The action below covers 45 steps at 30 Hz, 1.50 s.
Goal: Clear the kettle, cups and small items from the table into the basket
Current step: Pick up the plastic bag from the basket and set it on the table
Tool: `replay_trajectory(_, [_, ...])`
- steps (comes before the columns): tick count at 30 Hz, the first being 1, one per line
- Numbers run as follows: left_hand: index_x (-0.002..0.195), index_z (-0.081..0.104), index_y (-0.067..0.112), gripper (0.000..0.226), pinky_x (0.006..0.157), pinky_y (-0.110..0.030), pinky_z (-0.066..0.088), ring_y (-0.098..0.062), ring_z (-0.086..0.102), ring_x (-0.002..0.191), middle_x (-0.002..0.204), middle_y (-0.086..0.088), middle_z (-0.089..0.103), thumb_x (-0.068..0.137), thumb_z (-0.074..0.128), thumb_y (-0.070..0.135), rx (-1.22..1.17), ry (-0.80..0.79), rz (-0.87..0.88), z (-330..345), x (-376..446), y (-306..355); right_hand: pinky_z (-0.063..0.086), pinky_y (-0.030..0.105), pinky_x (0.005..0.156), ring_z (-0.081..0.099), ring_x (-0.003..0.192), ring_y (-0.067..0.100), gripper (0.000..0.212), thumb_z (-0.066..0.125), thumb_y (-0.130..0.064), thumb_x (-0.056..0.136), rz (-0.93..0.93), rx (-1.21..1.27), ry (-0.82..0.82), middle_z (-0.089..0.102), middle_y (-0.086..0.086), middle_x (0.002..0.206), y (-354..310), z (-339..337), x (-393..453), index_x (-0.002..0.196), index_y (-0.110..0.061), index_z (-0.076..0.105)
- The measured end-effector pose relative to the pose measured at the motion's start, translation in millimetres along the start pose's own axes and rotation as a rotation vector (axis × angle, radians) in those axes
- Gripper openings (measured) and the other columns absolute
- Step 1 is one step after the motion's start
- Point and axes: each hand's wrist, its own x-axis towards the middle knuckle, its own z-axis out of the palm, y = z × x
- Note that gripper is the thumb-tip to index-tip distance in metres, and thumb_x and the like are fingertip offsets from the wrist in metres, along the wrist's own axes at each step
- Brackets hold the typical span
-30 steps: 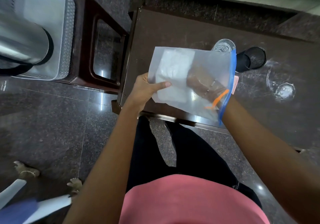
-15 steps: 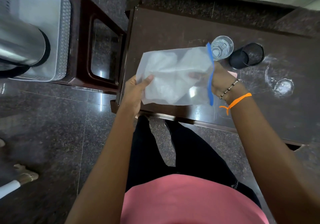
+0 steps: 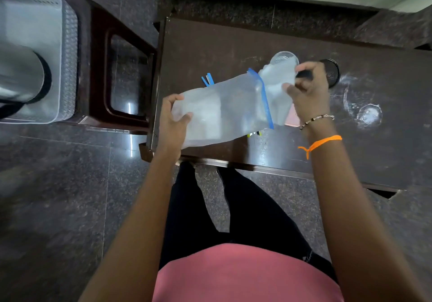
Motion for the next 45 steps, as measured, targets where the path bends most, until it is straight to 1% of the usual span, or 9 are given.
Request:
replay_trajectory(3, [0.085, 0.068, 0.009, 0.031, 0.082, -0.012, 0.049, 0.001, 0.06, 0.088, 0.097, 0.005, 0.065, 0.088, 0.044, -0.01, 0.138, -0.029, 0.048, 6, 1, 2, 0.039, 0.016, 0.066, 0.049, 0.072, 0.008, 0.031, 0.05, 0.005, 0.084, -0.076, -0.128, -0.049, 0.061, 0.004, 0.089, -11, -14, 5, 0.097, -0.018, 0.066])
replay_trajectory(8, [0.1, 0.07, 0.016, 0.032, 0.091, -0.019, 0.047, -0.016, 0.059, 0.102, 0.125, -0.005, 0.058, 0.093, 0.044, -0.001, 0.323, -0.028, 0.099, 24, 2, 16, 0.05, 0.023, 0.084, 0.058, 0.092, 0.011, 0.055, 0.067, 0.012, 0.073, -0.032, -0.035, -0.288, 0.062, 0.008, 0.108, -28, -13, -8, 0.116, -0.019, 0.055])
replay_trajectory(13, [0.104, 0.07, 0.008, 0.018, 0.089, -0.007, 0.042, 0.009, 0.053, 0.099, 0.108, 0.006, 0.052, 0.09, 0.058, 0.009, 0.251, -0.13, 0.225, 46, -8, 45, 0.036, 0.007, 0.068, 0.045, 0.067, 0.002, 0.024, 0.077, -0.011, 0.071, -0.119, -0.412, -0.286, 0.053, -0.005, 0.08, -27, 8, -16, 0.095, -0.012, 0.072])
replay_trajectory(17, [0.101, 0.071, 0.006, 0.022, 0.09, -0.018, 0.048, -0.009, 0.057, 0.102, 0.108, 0.0, 0.057, 0.079, 0.072, 0.01, 0.226, -0.245, 0.219, 58, -10, 57, 0.037, 0.03, 0.089, 0.041, 0.089, 0.013, 0.023, 0.079, -0.022, 0.07, -0.143, -0.456, -0.324, 0.031, -0.015, 0.075, -24, 18, -11, 0.085, -0.007, 0.072])
replay_trajectory(20, [0.095, 0.073, 0.0, 0.02, 0.084, -0.028, 0.053, -0.02, 0.063, 0.101, 0.112, -0.014, 0.065, 0.078, 0.074, 0.01, 0.263, -0.29, 0.19, 65, -8, 59, 0.033, 0.02, 0.06, 0.037, 0.063, 0.01, 0.025, 0.074, -0.016, 0.077, -0.068, -0.26, -0.362, 0.035, -0.007, 0.062, -21, 23, -5, 0.062, -0.014, 0.054])
replay_trajectory(27, [0.089, 0.072, 0.009, 0.01, 0.067, -0.02, 0.053, 0.001, 0.064, 0.067, 0.073, 0.012, 0.071, 0.082, 0.07, 0.017, 0.166, -0.148, 0.011, 98, -3, 55, 0.04, 0.026, 0.064, 0.046, 0.073, 0.018, 0.025, 0.072, -0.001, 0.075, 0.157, 0.071, -0.246, 0.051, 0.005, 0.076, 6, 1, 3, 0.075, -0.017, 0.052])
replay_trajectory(32, [0.077, 0.072, 0.025, 0.005, 0.089, -0.037, 0.055, 0.009, 0.063, 0.077, 0.072, 0.029, 0.067, 0.08, 0.073, 0.02, 0.238, -0.153, -0.009, 109, 7, 49, 0.051, 0.029, 0.061, 0.053, 0.084, 0.022, 0.019, 0.059, 0.002, 0.083, 0.313, 0.354, 0.182, 0.055, 0.004, 0.083, 30, -32, 32, 0.095, -0.011, 0.053])
replay_trajectory(38, [0.081, 0.072, 0.027, 0.017, 0.085, -0.041, 0.057, -0.025, 0.067, 0.1, 0.105, -0.003, 0.072, 0.08, 0.071, 0.009, 0.208, -0.156, -0.044, 101, 19, 43, 0.042, 0.029, 0.079, 0.061, 0.102, 0.035, 0.039, 0.053, -0.003, 0.08, 0.166, -0.222, 0.537, 0.064, 0.018, 0.112, 57, -72, 85, 0.117, 0.001, 0.043])
replay_trajectory(45, [0.09, 0.072, 0.023, 0.016, 0.073, -0.035, 0.06, -0.016, 0.068, 0.096, 0.1, 0.01, 0.07, 0.081, 0.07, 0.009, 0.169, -0.155, -0.12, 102, 23, 36, 0.048, 0.044, 0.089, 0.055, 0.113, 0.043, 0.037, 0.046, -0.004, 0.087, 0.275, -0.701, 0.308, 0.057, 0.023, 0.122, 65, -68, 137, 0.124, -0.005, 0.042])
